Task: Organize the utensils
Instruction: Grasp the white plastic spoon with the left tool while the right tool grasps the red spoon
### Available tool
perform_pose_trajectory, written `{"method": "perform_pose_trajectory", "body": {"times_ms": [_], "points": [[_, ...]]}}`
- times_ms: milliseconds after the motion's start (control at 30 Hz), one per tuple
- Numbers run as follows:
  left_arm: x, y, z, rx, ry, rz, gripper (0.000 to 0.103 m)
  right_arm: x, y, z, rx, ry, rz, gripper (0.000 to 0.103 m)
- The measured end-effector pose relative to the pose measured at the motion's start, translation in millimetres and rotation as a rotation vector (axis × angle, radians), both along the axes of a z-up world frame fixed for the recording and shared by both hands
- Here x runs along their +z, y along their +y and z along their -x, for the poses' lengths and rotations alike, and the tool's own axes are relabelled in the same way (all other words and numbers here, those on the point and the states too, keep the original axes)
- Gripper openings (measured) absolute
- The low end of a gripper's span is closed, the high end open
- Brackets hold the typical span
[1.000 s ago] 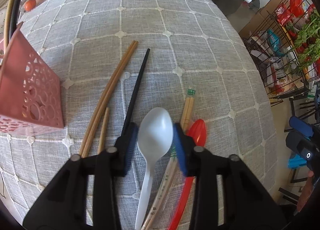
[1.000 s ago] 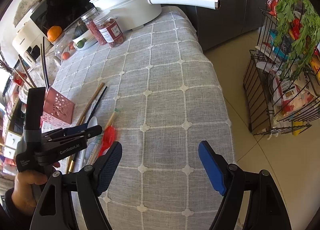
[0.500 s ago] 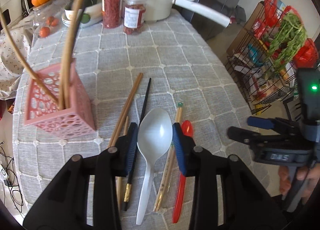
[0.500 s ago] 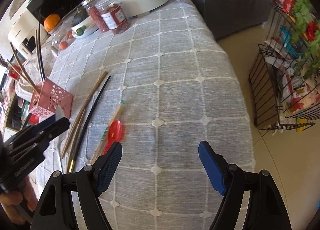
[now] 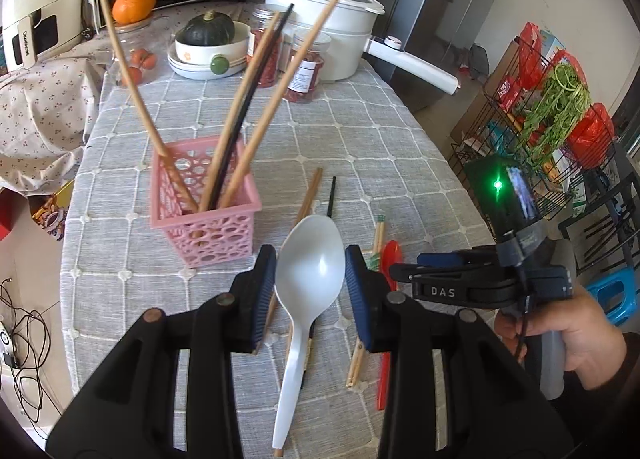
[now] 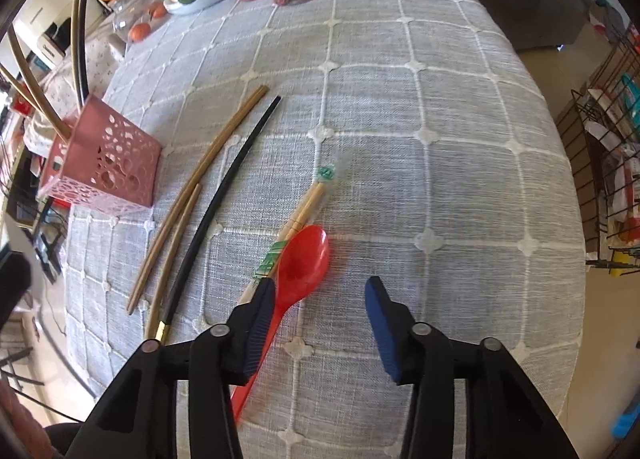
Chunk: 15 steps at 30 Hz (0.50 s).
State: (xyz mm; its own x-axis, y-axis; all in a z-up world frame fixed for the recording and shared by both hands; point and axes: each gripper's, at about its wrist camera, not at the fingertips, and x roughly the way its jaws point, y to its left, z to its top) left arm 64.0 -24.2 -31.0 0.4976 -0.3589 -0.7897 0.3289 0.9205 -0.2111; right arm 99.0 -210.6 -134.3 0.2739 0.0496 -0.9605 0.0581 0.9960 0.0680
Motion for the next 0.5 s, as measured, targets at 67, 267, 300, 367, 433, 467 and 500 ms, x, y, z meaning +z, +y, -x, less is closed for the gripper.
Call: {"method": "perform_pose_trajectory", "body": {"times_ms": [67,267,300,367,433,467,500], "points": [[2.4,6.7,1.2,0.006,-0.005,0.006,0.037,-3.3,3.7,-3.5,0.006,0.011,0.008,0.039],[7.0,16.3,4.0,0.018,-0.013,0.024,0.037,-9.8,18.5,-11.2,0.049,0.027,0.065,0.036],[7.2,17.3,4.2,0.019,-0.013,0.025,0.037,-11.9,22.3,-10.8,0.056,0.028,0.085,0.032],[8.0,18.7,4.9,0.023,-0.019,0.026,0.037,-13.0,28.1,-11.4,0.078,0.024,0.131,0.026],[9.2,20.4,4.8,0.028,-0.026,0.029,0.037,-13.5,31.2,-12.0,0.090,0.018,0.144,0.017],[10.1,21.2,5.1,0.031,-0.032,0.030,0.037,-13.6,31.4,-12.3,0.092,0.016,0.137,0.012],[11.0,22.4,5.0,0.033,-0.037,0.031,0.037,-13.5,31.8,-12.4,0.092,0.014,0.133,0.009]]}}
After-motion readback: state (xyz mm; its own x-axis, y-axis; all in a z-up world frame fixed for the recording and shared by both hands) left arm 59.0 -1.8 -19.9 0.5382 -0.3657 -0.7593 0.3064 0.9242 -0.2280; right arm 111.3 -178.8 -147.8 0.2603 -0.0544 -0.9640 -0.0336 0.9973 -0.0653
